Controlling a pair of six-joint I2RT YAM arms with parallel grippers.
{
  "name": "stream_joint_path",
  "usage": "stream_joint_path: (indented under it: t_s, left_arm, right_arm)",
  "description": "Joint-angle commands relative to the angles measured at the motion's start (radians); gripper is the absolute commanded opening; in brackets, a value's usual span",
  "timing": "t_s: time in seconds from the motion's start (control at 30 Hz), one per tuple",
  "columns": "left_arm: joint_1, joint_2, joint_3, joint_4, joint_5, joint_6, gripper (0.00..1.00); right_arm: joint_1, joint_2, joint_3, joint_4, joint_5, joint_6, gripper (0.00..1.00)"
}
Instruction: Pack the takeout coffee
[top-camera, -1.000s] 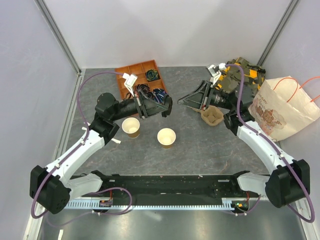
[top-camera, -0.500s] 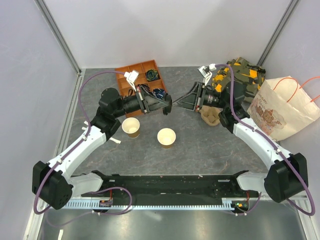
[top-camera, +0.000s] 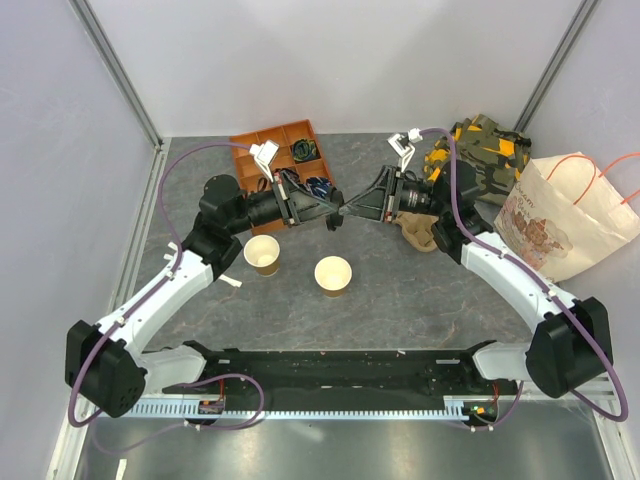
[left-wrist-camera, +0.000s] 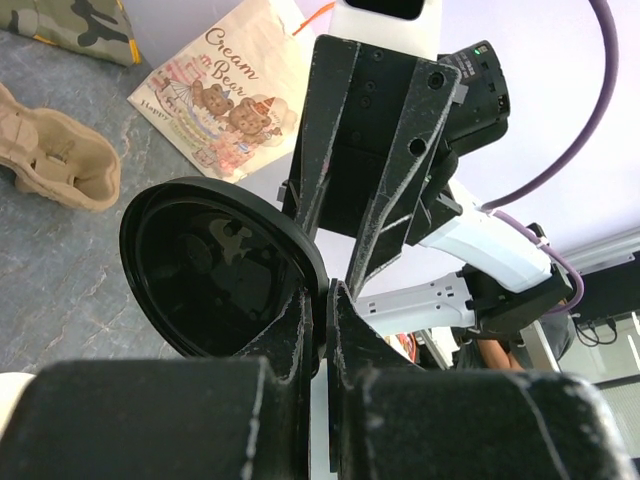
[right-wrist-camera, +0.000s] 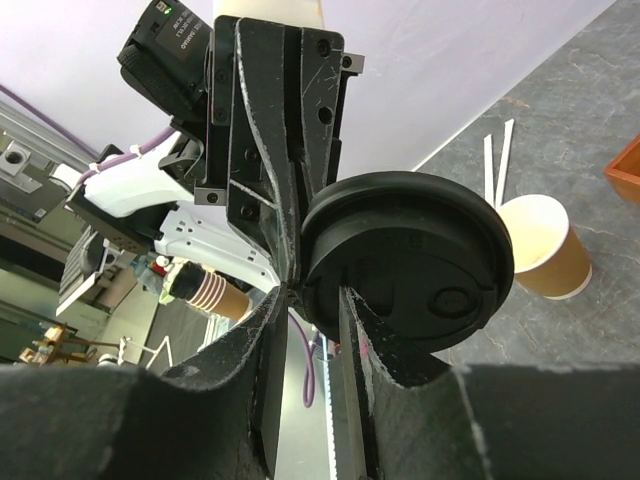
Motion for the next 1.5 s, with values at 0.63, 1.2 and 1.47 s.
stream_joint_path:
  t_s: [0.63, 1.2, 1.47]
  left_arm:
    - [0.009, -0.028, -0.023, 0.163, 0.174, -0.036, 0.02]
    - [0.014, 0.014, -0.014, 0.121, 0.090, -0.093, 0.02]
    - [0.014, 0.036, -0.003, 0.096, 0.079, -0.088, 0.02]
  right_arm:
    - [-0.073, -0.044, 0.112, -0.285, -0.102, -0.228, 0.42]
    - [-0.061, -0.057, 0.104, -0.196, -0.041, -0.173, 0.41]
    - [-0.018, -0.038, 0.101, -0.197, -0.032, -0.171, 0.42]
